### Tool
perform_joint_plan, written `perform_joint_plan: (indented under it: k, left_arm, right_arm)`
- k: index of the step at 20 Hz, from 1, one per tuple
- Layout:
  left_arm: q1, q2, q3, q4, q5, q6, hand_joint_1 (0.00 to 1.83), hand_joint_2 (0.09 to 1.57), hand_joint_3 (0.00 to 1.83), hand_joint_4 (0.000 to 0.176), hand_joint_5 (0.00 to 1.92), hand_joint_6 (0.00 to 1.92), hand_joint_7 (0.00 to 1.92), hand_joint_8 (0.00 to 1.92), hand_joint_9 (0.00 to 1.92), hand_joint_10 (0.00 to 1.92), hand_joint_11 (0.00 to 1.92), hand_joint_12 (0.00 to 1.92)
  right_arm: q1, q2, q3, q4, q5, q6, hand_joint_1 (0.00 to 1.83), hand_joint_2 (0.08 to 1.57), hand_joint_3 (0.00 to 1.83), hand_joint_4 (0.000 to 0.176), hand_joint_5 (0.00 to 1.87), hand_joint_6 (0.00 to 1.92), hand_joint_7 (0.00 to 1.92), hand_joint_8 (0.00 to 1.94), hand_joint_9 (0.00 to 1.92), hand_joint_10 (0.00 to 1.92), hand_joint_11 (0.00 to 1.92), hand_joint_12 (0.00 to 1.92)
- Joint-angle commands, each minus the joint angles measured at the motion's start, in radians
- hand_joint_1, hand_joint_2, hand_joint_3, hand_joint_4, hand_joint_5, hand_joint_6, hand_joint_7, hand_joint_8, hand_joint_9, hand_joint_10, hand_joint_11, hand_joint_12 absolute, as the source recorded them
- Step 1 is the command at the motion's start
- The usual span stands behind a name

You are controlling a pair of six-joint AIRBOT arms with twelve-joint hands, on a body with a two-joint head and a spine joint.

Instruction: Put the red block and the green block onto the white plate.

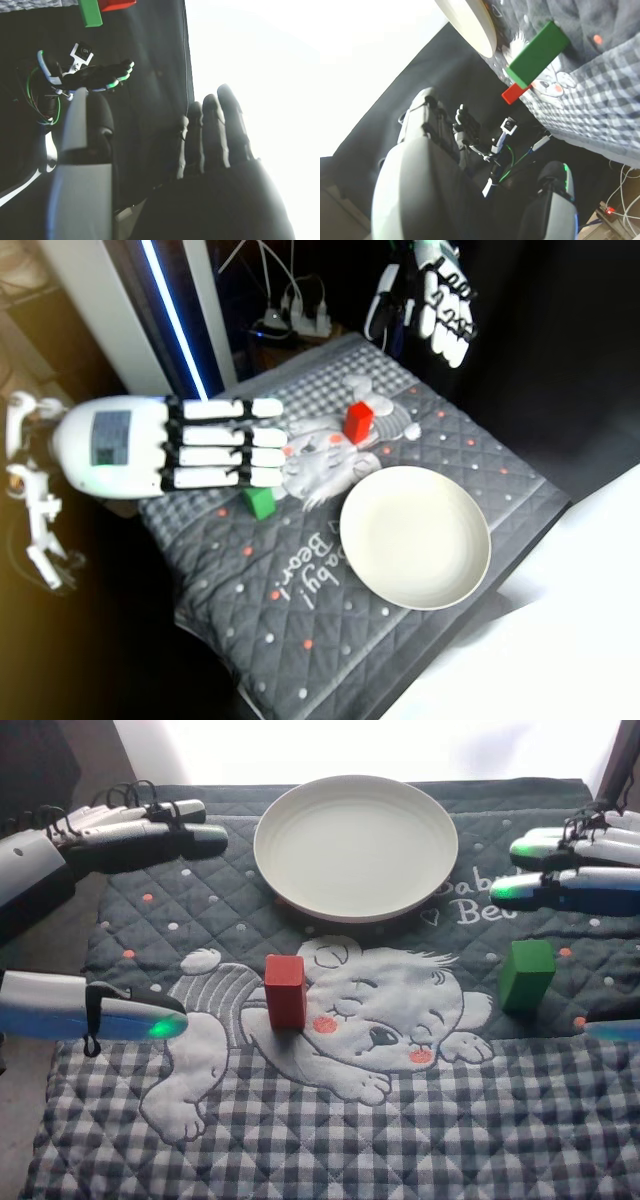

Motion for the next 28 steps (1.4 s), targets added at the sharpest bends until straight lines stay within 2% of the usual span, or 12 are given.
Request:
perform_joint_plan:
  k: [1,5,8,10,11,13,14,16,19,21,23,28]
  left_arm:
    - [-0.011,0.001,0.004,-0.022,-0.122,-0.005,0.87,0.88,0.0,0.0,0.39,0.0,0.17,0.0,0.14,0.04,0.0,0.83]
    - [-0.016,-0.006,0.009,-0.017,-0.111,-0.005,0.85,0.86,0.0,0.0,0.31,0.0,0.13,0.0,0.14,0.01,0.0,0.76]
    - [-0.044,-0.033,0.021,0.007,-0.074,-0.006,0.86,0.84,0.0,0.0,0.29,0.0,0.13,0.0,0.14,0.01,0.0,0.73]
    - [-0.068,-0.053,0.031,0.034,-0.036,-0.009,0.87,0.83,0.0,0.0,0.21,0.0,0.1,0.0,0.11,0.0,0.0,0.6]
    - [-0.083,-0.068,0.041,0.052,-0.013,-0.02,0.87,0.81,0.0,0.0,0.2,0.0,0.11,0.0,0.13,0.01,0.0,0.66]
    - [-0.1,-0.09,0.059,0.076,0.023,-0.041,0.88,0.79,0.0,0.0,0.17,0.0,0.11,0.0,0.12,0.0,0.0,0.65]
    - [-0.104,-0.096,0.063,0.083,0.038,-0.042,0.87,0.78,0.0,0.0,0.16,0.0,0.11,0.0,0.12,0.0,0.0,0.64]
    - [-0.114,-0.11,0.073,0.097,0.07,-0.043,0.94,0.75,0.0,0.002,0.18,0.0,0.16,0.01,0.16,0.01,0.0,0.73]
    - [-0.134,-0.138,0.093,0.115,0.111,-0.043,0.86,0.76,0.0,0.033,0.2,0.0,0.19,0.01,0.21,0.02,0.0,0.81]
    - [-0.143,-0.154,0.103,0.121,0.126,-0.043,0.89,0.77,0.0,0.0,0.25,0.01,0.24,0.02,0.24,0.02,0.0,0.88]
    - [-0.153,-0.168,0.113,0.129,0.141,-0.043,0.89,0.78,0.0,0.0,0.33,0.01,0.31,0.01,0.29,0.02,0.0,0.93]
    - [-0.163,-0.199,0.133,0.134,0.161,-0.043,0.89,0.82,0.0,0.0,0.5,0.0,0.55,0.02,0.5,0.04,0.06,1.05]
  right_arm:
    - [0.009,0.007,0.001,0.041,0.116,0.002,0.88,1.01,0.01,0.176,0.27,0.0,0.2,0.01,0.18,0.02,0.0,0.88]
    - [0.009,-0.017,0.015,0.042,0.116,0.002,0.91,1.02,0.0,0.176,0.22,0.0,0.23,0.0,0.32,0.03,0.0,1.13]
    - [0.009,-0.044,0.034,0.049,0.111,0.003,0.94,0.94,0.0,0.176,0.21,0.01,0.25,0.0,0.29,0.0,0.0,1.05]
    - [0.009,-0.063,0.047,0.052,0.096,0.005,0.97,0.92,0.0,0.159,0.23,0.0,0.29,0.0,0.36,0.01,0.08,0.99]
    - [0.009,-0.078,0.063,0.054,0.082,0.016,0.98,0.93,0.0,0.137,0.24,0.0,0.3,0.0,0.38,0.0,0.13,0.94]
    - [0.009,-0.103,0.103,0.058,0.062,0.055,0.99,0.93,0.0,0.123,0.26,0.0,0.26,0.0,0.27,0.0,0.01,0.78]
    - [0.009,-0.104,0.119,0.06,0.052,0.069,1.05,0.96,0.01,0.073,0.25,0.0,0.2,0.01,0.18,0.01,0.0,0.58]
    - [0.009,-0.114,0.143,0.065,0.029,0.078,1.01,0.97,0.0,0.083,0.25,0.0,0.18,0.0,0.13,0.0,0.0,0.39]
    - [0.009,-0.123,0.163,0.08,0.01,0.078,1.0,0.95,0.0,0.091,0.26,0.0,0.22,0.01,0.16,0.01,0.0,0.39]
    - [0.009,-0.13,0.17,0.085,0.008,0.078,1.03,0.95,0.0,0.086,0.27,0.0,0.22,0.0,0.16,0.0,0.0,0.36]
    - [0.009,-0.135,0.172,0.085,0.007,0.078,0.99,0.93,0.0,0.115,0.28,0.0,0.26,0.0,0.23,0.0,0.01,0.67]
    - [0.009,-0.151,0.179,0.084,0.007,0.078,0.99,0.92,0.0,0.095,0.26,0.0,0.23,0.0,0.19,0.0,0.0,0.58]
